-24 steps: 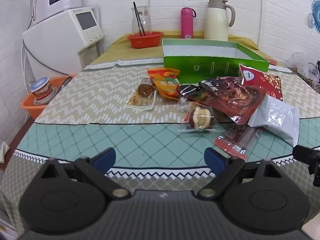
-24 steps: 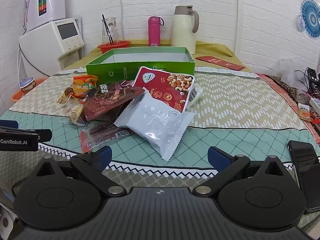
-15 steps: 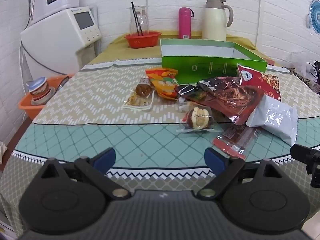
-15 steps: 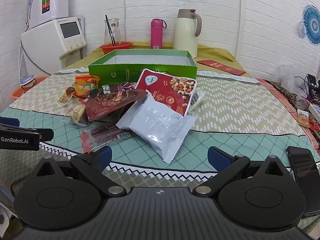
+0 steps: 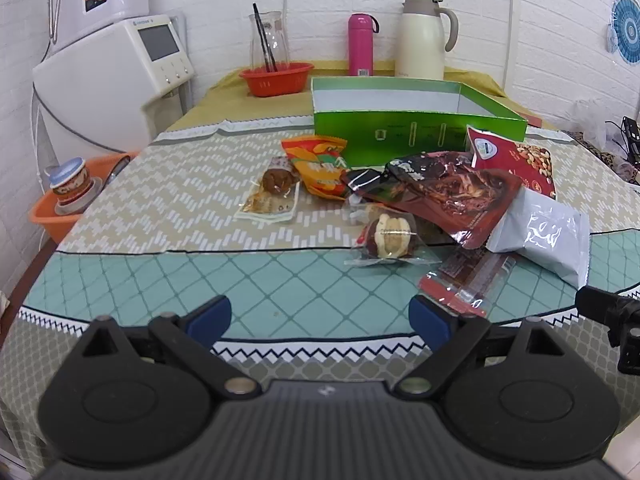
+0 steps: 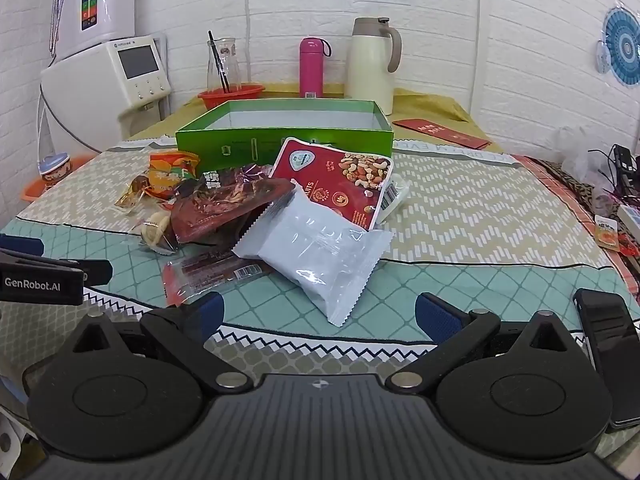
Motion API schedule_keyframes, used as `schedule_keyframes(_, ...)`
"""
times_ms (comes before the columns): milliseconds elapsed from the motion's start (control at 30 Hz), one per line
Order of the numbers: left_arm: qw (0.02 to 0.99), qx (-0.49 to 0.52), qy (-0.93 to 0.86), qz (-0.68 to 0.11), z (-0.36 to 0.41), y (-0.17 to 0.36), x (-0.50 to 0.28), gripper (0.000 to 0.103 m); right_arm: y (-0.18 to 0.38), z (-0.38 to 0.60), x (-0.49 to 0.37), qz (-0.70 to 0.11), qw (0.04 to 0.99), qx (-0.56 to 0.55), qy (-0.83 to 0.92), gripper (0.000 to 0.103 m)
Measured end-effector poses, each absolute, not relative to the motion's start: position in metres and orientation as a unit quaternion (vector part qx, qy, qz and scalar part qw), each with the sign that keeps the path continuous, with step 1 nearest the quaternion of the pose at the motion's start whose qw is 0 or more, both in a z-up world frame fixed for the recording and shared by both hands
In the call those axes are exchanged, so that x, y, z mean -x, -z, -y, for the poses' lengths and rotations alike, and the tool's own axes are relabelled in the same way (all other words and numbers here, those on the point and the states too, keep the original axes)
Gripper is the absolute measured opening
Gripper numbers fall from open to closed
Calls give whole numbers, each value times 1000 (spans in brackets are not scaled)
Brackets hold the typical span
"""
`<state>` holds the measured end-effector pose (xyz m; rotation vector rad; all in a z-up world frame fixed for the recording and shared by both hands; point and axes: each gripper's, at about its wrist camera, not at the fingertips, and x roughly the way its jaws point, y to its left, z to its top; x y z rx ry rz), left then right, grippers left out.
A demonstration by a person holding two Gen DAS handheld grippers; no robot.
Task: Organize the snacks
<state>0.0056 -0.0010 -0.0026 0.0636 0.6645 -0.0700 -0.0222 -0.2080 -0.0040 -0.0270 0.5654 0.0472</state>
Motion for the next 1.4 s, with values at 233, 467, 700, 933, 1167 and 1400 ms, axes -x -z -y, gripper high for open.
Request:
schedule_keyframes(233,943,-24,38,-330,0,4,-8,90,4,209,22,-279,960,14,-26,103)
schedule_keyframes(467,944,-30,38,-325,1,3,-7,90,3,206,22,-278,960,18,-28,103)
schedule_keyframes(700,944,-28,39,-326,1,2,-7,90,2,205,22,-276,961,19,-29,103)
schedule_keyframes(933,944,-27,38,-327,1,2,-6,90,3,203,22,-276,960,21,-33,103)
schedule_keyframes(1167,943,-26,38,-329,2,4,-7,90,4,201,21,-278,960,23,-34,103)
schedule_keyframes(1400,943,-25,36,-331,1,5,-11,90,6,200,17,-279,959,24,-35,103)
